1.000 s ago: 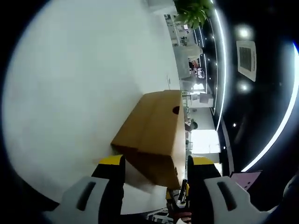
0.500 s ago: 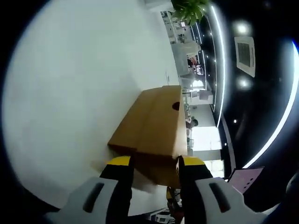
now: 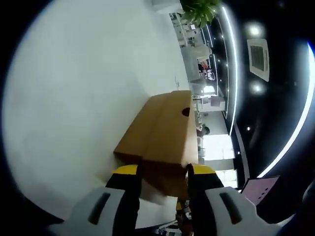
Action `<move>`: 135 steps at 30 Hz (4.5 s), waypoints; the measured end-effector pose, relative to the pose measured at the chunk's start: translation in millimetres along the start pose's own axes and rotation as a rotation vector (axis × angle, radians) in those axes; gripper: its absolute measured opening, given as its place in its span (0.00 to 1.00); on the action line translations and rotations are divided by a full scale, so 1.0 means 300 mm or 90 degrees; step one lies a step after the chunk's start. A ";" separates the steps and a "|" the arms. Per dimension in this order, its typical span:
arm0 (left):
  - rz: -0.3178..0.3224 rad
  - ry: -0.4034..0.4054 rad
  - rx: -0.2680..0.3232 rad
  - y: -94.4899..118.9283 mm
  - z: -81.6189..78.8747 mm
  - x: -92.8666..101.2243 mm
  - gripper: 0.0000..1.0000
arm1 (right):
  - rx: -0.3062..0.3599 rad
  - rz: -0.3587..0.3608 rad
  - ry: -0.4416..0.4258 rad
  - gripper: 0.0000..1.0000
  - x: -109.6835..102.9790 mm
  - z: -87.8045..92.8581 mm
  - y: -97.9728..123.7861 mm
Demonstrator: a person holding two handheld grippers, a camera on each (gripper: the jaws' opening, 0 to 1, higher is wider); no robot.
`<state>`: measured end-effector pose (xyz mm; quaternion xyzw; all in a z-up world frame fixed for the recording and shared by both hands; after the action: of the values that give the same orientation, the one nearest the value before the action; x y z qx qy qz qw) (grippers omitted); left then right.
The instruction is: Operate the shoe box by opening the lid, removing the specified soft item, and placing it in the target area until the item is outside and the box remains undamaged.
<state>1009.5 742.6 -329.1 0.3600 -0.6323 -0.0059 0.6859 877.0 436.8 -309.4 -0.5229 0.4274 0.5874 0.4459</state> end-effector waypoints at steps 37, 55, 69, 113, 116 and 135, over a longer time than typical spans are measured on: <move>0.004 -0.023 0.008 0.071 0.005 0.105 0.30 | 0.005 -0.065 0.015 0.26 0.012 -0.074 0.024; 0.026 -0.081 0.017 0.101 -0.005 0.153 0.22 | -0.004 -0.141 0.025 0.24 -0.054 -0.081 -0.006; 0.047 -0.117 0.037 0.112 -0.015 0.186 0.19 | -0.001 -0.162 0.025 0.20 -0.100 -0.082 -0.022; 0.099 -0.165 0.066 0.104 -0.096 0.358 0.16 | 0.013 -0.171 0.103 0.12 -0.267 -0.127 -0.116; 0.102 -0.163 0.065 0.102 -0.102 0.358 0.16 | 0.025 -0.156 0.131 0.12 -0.274 -0.133 -0.101; 0.103 -0.184 0.072 0.097 -0.115 0.387 0.16 | -0.057 0.040 0.570 0.13 -0.364 -0.116 -0.063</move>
<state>1049.8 727.0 -212.3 0.3411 -0.7508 0.0332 0.5647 909.6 399.3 -204.3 -0.7309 0.5683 0.3344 0.1759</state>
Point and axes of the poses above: the point that each gripper's makers call its tool centre point, and the gripper's own axes: y roughly backward along the fingers, x roughly to its right, z roughly out of its underside, the point moved 10 cm from there along y, roughly backward along the fingers, and after that the axes turned 10 degrees about -z, right-handed, at the moved point
